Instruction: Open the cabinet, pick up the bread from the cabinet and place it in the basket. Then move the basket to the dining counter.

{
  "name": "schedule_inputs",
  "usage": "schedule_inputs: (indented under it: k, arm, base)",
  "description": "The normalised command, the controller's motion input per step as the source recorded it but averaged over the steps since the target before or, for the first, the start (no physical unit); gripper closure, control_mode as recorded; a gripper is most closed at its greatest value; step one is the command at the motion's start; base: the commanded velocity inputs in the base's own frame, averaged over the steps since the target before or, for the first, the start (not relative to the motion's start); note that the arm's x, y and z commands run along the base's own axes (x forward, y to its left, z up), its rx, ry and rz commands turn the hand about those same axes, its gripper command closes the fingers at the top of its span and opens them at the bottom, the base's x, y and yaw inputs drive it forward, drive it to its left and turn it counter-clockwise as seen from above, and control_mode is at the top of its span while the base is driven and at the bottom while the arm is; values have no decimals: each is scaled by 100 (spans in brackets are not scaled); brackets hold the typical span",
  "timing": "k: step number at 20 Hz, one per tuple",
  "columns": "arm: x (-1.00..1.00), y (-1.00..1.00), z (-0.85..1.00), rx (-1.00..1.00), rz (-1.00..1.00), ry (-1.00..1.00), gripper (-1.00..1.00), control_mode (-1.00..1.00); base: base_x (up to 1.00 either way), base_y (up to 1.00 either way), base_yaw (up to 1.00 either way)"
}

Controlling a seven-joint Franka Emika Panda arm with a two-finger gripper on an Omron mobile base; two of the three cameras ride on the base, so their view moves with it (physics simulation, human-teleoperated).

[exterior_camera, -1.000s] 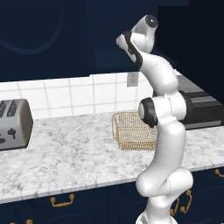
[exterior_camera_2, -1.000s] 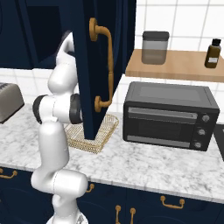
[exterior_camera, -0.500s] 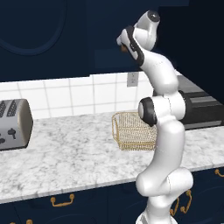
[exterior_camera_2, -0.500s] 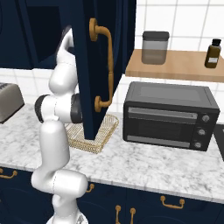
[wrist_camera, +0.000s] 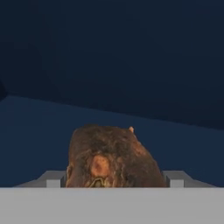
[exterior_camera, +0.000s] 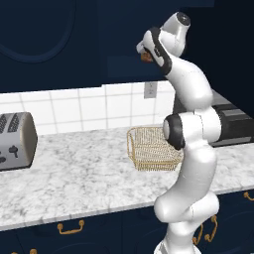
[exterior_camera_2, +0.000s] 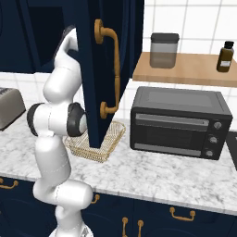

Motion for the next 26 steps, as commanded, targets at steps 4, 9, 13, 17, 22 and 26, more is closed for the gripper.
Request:
schedule_inputs:
  k: [4, 9, 13, 17, 22, 26]
  arm:
    - [-69, 0, -29, 7, 3, -16, 100, -100]
    - [-100, 0, 0, 0, 0, -2, 100, -100]
    - [-100, 3, 0, 0, 0, 0, 100, -100]
    - [-100, 31, 0, 0, -3, 0, 100, -100]
    - [-100, 33, 0, 0, -11, 5, 100, -100]
    - [-100, 31, -34, 0, -14, 6, 100, -100]
  base:
    - [0, 0, 0]
    - [0, 0, 0]
    - [0, 0, 0]
    - [0, 0, 0]
    - [0, 0, 0]
    - [0, 0, 0]
